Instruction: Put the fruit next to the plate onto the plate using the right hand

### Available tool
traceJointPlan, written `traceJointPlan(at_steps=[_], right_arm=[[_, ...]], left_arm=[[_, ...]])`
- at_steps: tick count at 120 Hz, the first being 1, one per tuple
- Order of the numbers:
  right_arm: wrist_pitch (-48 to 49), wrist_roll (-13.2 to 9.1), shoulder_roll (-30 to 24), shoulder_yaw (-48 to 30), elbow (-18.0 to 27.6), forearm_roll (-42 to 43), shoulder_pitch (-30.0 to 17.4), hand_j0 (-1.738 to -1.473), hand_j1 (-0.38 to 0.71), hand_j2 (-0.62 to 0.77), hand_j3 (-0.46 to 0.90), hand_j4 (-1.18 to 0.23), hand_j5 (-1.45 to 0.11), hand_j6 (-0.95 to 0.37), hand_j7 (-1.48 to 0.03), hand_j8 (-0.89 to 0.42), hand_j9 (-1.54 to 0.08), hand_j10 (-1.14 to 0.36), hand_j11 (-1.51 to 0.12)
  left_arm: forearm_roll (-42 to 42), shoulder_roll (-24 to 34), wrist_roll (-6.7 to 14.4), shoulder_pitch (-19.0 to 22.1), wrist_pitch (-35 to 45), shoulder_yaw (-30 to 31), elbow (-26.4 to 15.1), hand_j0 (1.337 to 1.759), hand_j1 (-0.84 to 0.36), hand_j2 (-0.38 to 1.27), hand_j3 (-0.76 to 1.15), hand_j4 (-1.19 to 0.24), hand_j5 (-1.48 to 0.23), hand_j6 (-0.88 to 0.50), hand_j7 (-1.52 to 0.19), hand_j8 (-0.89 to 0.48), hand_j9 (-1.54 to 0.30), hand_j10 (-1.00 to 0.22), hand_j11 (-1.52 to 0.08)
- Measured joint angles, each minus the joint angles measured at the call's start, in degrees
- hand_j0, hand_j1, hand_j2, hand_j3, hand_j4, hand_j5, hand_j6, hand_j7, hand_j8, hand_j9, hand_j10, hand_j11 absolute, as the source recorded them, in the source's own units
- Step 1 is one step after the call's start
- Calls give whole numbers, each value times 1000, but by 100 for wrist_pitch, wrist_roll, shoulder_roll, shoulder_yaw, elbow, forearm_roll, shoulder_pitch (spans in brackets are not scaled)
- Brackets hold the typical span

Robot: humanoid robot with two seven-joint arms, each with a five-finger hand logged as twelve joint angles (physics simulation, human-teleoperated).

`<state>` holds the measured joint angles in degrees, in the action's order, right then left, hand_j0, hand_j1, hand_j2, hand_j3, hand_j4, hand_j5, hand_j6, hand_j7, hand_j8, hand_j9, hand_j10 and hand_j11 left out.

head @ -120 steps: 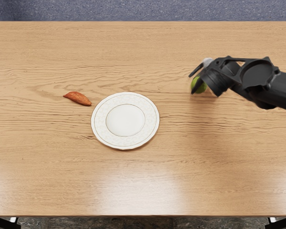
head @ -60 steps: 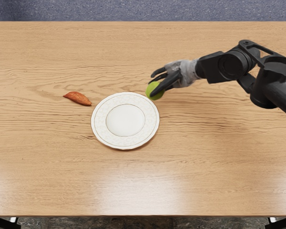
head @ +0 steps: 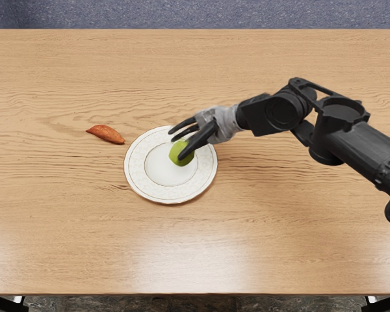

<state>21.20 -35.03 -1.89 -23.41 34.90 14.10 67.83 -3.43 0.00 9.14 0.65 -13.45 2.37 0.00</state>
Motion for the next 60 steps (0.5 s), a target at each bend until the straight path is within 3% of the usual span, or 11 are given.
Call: traceJointPlan(at_steps=[13,17,23,29,43,60], right_arm=[[-4,2,-109,26,117,-19,126,-1657,-72,104,0,-307,-469,-200,-424,-139,-455,-136,-439],[-5,2,-193,4,247,-37,185,-1657,-113,88,0,-260,-398,-170,-360,-118,-386,-116,-373],[-6,3,-337,-52,423,-55,249,-1658,-165,69,0,-204,-312,-133,-282,-92,-302,-91,-292],[-2,3,-592,-100,624,-70,286,-1658,-205,54,0,-160,-244,-104,-221,-72,-237,-71,-228],[258,3,-1574,-262,1060,-201,293,-1658,-268,30,0,-91,-138,-60,-125,-41,-134,-41,-129],[988,3,-3038,-362,1211,-515,224,-1658,-308,15,0,-45,-69,-30,-62,-20,-67,-20,-64]], left_arm=[[0,0,0,-3,0,0,0,1658,335,3,0,-13,-15,-13,-15,-13,-15,-12,-15],[3,0,5,-28,0,3,0,1658,335,3,0,-13,-15,-13,-15,-13,-15,-12,-15],[9,0,15,-380,1,-3,0,1658,335,2,0,-12,-15,-13,-15,-13,-15,-12,-15],[9,0,20,-353,1,-2,0,1658,335,2,0,-12,-15,-12,-15,-12,-15,-12,-15],[15,0,21,-343,0,-1,-4,1658,335,2,0,-12,-15,-13,-15,-13,-15,-12,-15],[17,0,19,-338,0,0,-3,1658,335,2,0,-12,-15,-13,-15,-13,-15,-12,-15]])
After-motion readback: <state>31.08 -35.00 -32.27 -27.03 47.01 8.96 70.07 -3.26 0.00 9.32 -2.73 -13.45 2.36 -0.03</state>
